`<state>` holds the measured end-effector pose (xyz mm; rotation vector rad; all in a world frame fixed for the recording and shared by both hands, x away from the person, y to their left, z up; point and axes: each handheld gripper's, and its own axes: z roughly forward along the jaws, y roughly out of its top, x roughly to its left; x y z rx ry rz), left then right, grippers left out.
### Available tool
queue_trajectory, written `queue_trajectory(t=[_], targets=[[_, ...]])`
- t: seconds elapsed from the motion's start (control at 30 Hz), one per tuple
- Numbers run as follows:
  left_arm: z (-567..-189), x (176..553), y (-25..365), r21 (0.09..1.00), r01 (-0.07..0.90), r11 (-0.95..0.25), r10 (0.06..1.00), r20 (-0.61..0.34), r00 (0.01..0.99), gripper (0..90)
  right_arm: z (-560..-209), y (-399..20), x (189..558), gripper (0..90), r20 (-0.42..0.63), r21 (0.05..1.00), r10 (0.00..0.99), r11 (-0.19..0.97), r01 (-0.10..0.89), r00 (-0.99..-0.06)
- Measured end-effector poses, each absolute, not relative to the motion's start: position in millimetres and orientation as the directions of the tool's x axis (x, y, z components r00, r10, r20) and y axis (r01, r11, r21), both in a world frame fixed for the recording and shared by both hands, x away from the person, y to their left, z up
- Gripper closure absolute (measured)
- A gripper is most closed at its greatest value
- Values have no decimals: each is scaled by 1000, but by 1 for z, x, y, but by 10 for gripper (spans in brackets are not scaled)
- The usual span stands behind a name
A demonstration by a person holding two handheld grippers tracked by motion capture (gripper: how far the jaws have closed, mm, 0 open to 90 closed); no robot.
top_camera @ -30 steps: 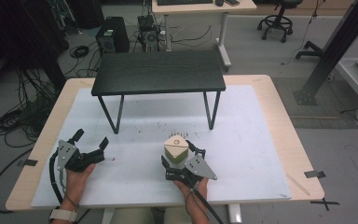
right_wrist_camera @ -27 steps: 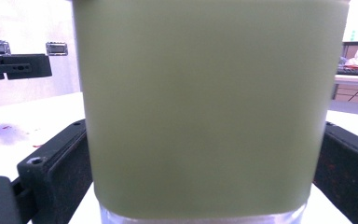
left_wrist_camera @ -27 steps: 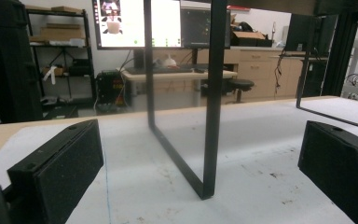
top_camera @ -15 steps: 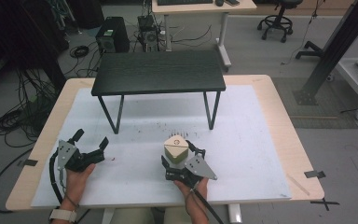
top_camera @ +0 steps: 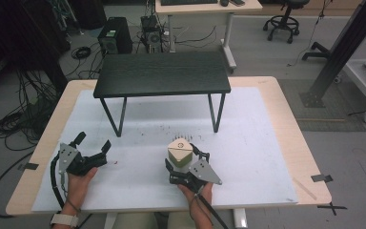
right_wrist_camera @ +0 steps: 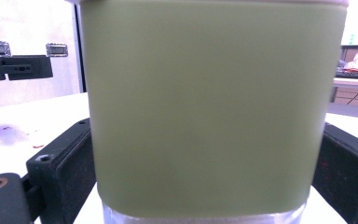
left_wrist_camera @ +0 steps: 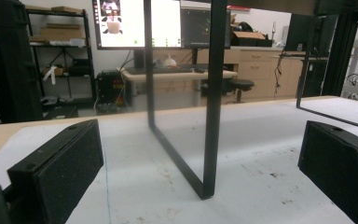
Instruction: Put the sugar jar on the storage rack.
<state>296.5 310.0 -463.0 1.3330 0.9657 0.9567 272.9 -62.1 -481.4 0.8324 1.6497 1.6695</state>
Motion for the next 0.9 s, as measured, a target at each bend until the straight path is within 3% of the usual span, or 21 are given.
queue_trajectory(t=[0.3,0.67,0.9], targets=[[-463,297,310,1000,-4,15,946,-13,323,2,-482,-62,273,109,3,1000,799,-11,-10,-602],[-463,297,310,1000,-4,15,946,-13,323,2,-482,-62,271,292,-14,999,793,-7,-32,-609],[-463,297,310,1000,-3,15,946,-13,323,2,-482,-62,271,295,-14,999,793,-6,-32,-609]])
